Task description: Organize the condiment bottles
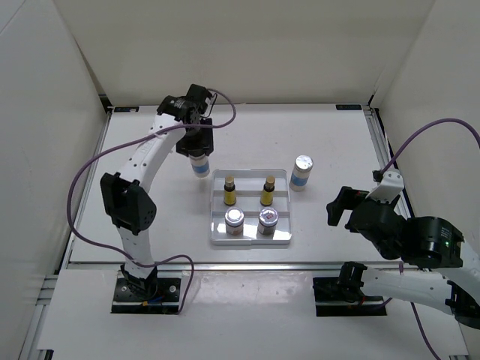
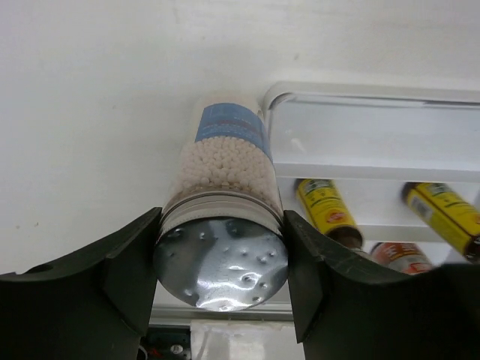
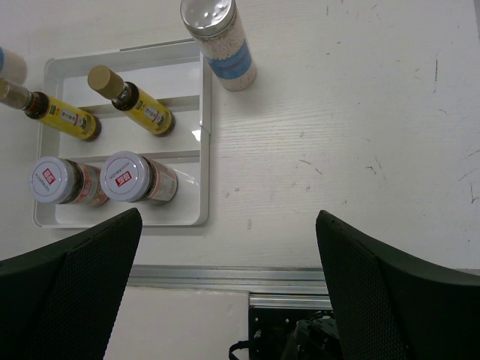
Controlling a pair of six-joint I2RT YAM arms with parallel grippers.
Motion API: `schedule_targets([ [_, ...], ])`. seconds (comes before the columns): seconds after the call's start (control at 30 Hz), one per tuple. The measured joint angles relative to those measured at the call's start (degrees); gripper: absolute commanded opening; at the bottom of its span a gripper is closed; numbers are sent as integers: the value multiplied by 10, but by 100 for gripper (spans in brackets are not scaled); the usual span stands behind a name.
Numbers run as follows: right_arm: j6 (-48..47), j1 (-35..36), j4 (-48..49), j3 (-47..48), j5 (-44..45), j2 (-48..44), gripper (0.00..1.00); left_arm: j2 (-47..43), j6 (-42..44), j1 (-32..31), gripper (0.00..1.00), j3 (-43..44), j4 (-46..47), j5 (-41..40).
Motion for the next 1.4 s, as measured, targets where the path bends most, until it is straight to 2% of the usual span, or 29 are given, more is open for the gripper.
schedule_targets([
  [0.17, 0, 0, 0, 0, 0, 0, 100, 0, -3, -31, 58, 98, -19, -10],
  [0.37, 0, 0, 0, 0, 0, 0, 100, 16, -10, -59, 58, 144, -30, -10],
  [0.7, 0, 0, 0, 0, 0, 0, 100, 105, -25, -90, 60, 145, -38, -7],
  [1.4, 0, 0, 0, 0, 0, -8, 100, 97, -50, -106, 64, 120, -34, -7],
])
